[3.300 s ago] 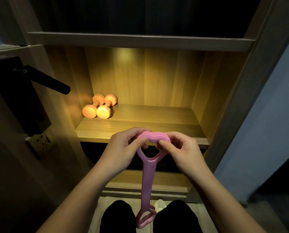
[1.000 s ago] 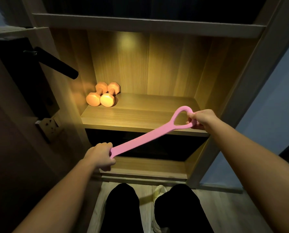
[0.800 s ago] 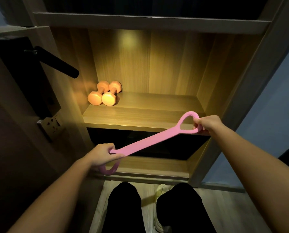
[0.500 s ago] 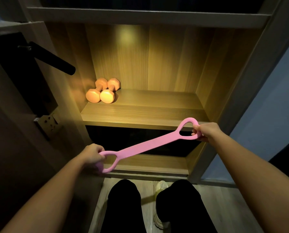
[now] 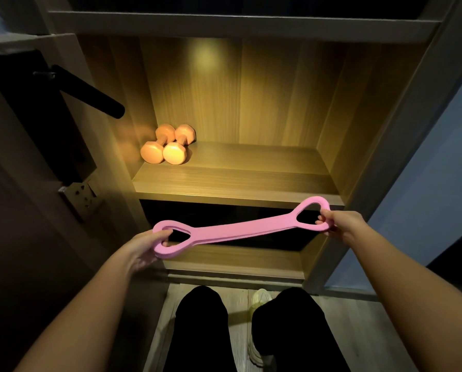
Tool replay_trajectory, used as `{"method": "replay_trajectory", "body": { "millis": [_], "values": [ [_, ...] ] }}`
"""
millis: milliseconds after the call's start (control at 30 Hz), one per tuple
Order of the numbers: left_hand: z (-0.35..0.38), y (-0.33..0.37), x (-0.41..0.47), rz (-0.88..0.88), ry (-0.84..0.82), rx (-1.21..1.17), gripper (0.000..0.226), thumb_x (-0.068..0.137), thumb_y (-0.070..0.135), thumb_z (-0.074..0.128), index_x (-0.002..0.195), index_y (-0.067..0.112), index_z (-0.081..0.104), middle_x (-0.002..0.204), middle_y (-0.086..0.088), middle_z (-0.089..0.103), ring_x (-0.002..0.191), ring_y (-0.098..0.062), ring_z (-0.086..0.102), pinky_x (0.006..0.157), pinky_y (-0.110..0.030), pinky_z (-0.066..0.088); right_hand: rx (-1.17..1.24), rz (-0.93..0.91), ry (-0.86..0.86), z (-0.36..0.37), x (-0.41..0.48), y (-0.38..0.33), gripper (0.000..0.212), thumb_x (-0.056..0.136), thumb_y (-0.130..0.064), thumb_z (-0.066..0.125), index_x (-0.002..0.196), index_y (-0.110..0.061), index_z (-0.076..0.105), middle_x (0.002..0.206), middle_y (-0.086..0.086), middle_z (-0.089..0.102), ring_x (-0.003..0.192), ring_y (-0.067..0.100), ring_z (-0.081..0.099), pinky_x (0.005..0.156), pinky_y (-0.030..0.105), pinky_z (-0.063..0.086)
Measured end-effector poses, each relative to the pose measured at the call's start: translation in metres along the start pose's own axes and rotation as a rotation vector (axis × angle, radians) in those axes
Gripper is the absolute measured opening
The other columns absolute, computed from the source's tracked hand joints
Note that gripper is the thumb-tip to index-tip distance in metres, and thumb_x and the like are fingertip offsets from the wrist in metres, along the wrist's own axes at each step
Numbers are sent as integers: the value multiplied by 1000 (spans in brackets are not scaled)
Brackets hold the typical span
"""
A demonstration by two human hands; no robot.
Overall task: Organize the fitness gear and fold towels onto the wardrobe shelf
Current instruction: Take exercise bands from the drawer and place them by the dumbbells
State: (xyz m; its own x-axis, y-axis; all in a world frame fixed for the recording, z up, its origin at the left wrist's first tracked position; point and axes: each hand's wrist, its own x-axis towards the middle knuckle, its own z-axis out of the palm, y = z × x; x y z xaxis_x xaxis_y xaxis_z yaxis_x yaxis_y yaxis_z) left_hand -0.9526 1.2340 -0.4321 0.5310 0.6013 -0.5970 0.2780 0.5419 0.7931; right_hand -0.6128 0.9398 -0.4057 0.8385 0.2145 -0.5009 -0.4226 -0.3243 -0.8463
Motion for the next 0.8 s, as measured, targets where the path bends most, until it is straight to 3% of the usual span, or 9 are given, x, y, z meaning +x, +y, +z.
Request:
{"method": "replay_trajectory", "body": {
  "millis": [100,233,367,600,800],
  "values": [
    [1,-1,-2,5,-17,15,18,89,4,63,105,-4,62,69,-11,67,54,-15,66,52,-24,58,25,7,5,-4,3,7,14,87,-15,71,87,-2,67,78,11,71,70,21,70,72,39,58],
    [14,3,-5,-10,18,-24,10,91,-3,58,100,-5,61,81,-16,71,63,-19,71,53,-28,59,62,-2,-14,1,1,14,11,88,-14,69,90,-3,67,82,10,72,73,20,70,65,35,57],
    [26,9,-11,-19,27,-8,17,88,-12,55,104,-6,60,86,-16,62,75,-23,62,52,-28,59,101,-35,-44,10,-8,15,10,90,-12,68,94,-3,67,85,9,72,73,17,69,58,31,52],
    [57,15,-28,-15,53,-74,17,91,-4,57,108,-7,55,88,-20,62,76,-22,63,55,-32,58,67,-121,-105,36,-44,12,9,89,-12,67,96,-4,68,87,11,72,75,18,69,58,28,53],
    [108,9,-46,-45,-70,-167,24,93,5,56,115,-4,55,95,-18,62,77,-23,64,69,-35,60,-31,-223,-261,89,-89,18,9,88,-13,68,87,-5,70,83,12,71,72,18,66,76,37,58]
  ]
}}
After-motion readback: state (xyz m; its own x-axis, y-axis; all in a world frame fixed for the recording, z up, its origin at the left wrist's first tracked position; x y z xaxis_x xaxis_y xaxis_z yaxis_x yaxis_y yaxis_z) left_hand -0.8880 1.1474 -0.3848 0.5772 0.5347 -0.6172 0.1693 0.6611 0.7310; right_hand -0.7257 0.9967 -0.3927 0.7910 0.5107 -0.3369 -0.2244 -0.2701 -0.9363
